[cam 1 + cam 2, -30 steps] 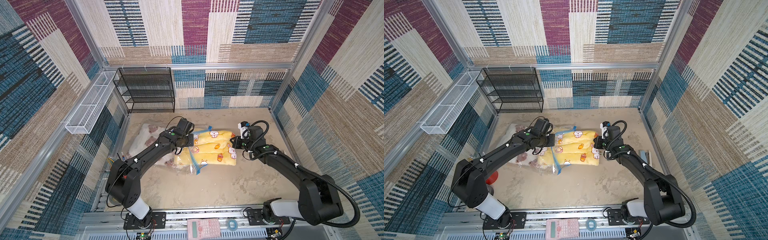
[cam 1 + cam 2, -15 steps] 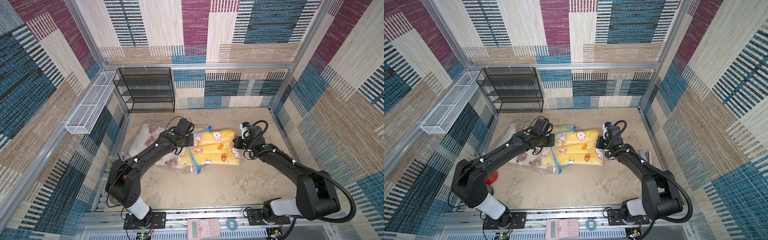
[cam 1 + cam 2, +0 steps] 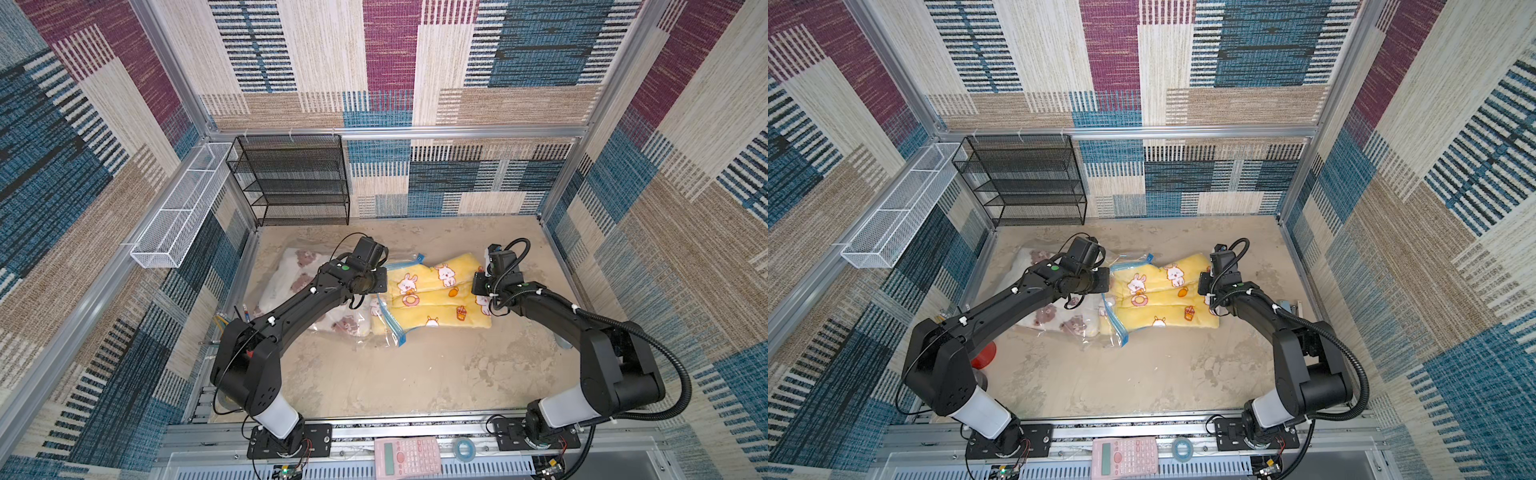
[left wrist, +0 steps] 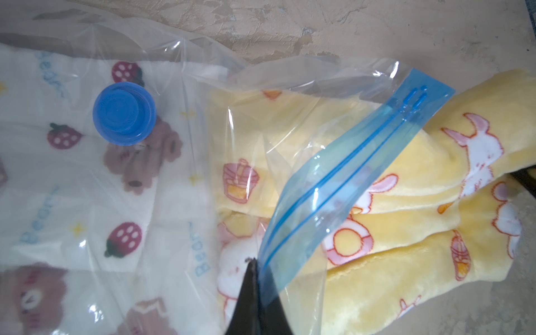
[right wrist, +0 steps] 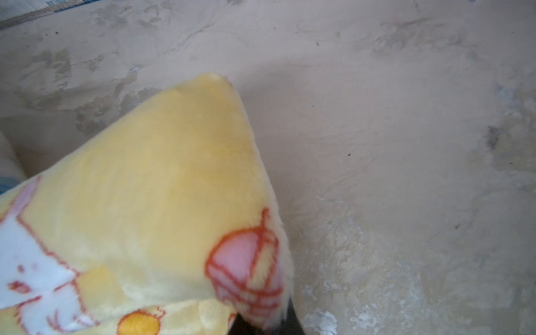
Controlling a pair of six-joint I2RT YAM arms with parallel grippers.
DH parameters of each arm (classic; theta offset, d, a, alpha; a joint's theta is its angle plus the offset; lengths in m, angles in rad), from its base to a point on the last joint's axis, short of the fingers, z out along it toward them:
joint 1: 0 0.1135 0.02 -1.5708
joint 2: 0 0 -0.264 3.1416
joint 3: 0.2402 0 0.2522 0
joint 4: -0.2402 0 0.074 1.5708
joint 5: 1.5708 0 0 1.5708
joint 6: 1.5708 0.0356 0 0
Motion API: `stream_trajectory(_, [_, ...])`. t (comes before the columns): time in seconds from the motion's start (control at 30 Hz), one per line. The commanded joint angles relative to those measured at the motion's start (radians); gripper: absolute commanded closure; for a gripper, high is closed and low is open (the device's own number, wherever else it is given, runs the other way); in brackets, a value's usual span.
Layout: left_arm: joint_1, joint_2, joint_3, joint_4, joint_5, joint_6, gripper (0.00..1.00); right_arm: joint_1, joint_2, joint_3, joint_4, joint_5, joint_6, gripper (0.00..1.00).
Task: Take the blanket out of the vacuum bag
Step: Take out the blanket from the vacuum bag, then place the blanket at the center of the board.
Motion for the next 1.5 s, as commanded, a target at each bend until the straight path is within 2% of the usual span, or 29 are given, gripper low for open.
stream_trajectory(0.0, [0.001, -0.011, 0.005, -0.014, -0.02, 0.009, 1.0, -0.011, 0.045, 0.027, 0.016, 0.127, -0.027, 1.0])
stream_trajectory(0.23, [0.002, -0.012, 0.005, -0.014, -0.016, 0.007, 1.0, -0.047, 0.145, 0.068, 0.032, 0.205, -0.066, 1.0])
stream_trajectory(0.7, [0.006, -0.012, 0.003, -0.014, -0.012, 0.006, 1.0, -0.147, 0.32, 0.198, 0.022, 0.232, -0.081, 1.0])
stream_trajectory(1.47, [0.008, -0.009, 0.005, -0.014, 0.0, 0.002, 1.0, -0.198, 0.342, 0.185, 0.043, 0.21, -0.064, 1.0])
